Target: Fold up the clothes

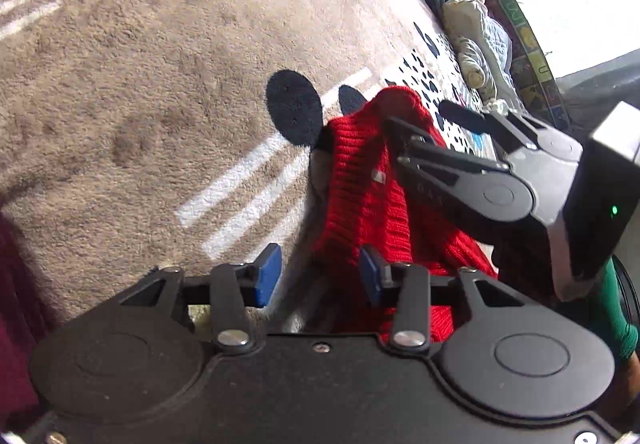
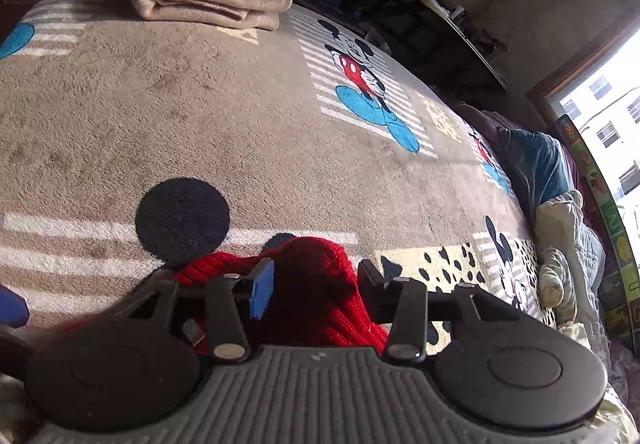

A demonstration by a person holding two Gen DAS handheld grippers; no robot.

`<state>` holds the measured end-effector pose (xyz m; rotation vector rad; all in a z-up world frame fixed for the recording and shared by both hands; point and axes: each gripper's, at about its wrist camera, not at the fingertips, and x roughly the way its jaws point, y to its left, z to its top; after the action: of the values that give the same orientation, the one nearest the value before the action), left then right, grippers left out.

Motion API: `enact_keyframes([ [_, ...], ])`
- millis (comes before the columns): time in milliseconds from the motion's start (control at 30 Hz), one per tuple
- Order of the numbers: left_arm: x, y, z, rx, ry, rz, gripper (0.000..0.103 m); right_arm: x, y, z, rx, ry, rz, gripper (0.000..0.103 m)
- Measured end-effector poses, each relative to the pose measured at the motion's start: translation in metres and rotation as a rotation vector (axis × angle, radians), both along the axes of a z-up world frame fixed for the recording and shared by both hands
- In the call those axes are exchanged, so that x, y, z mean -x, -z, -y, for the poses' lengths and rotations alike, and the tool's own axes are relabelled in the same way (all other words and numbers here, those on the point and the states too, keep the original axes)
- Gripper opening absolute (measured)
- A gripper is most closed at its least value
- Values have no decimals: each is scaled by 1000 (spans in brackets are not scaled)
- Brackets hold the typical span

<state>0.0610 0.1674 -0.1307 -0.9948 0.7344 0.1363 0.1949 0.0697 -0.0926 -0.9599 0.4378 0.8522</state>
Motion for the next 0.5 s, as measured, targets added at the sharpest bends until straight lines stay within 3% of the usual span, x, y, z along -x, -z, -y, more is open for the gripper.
enact_keyframes([
  [167,4,-9,-34,5,-53,46,43,55,-38,74,-208,187,-23,68],
  [300,-29,-22,-54,-27,32,57,45,122,-21,101,-217,221,-44,73],
  [367,-54,-34,-58,-119,140,67,56,149,-7,108,-206,242,-53,73],
  [433,-83,-46,-55,-275,287,70,64,166,17,105,-175,274,-39,74],
  [500,-108,-53,-46,-445,449,56,65,171,34,102,-143,318,-5,73],
])
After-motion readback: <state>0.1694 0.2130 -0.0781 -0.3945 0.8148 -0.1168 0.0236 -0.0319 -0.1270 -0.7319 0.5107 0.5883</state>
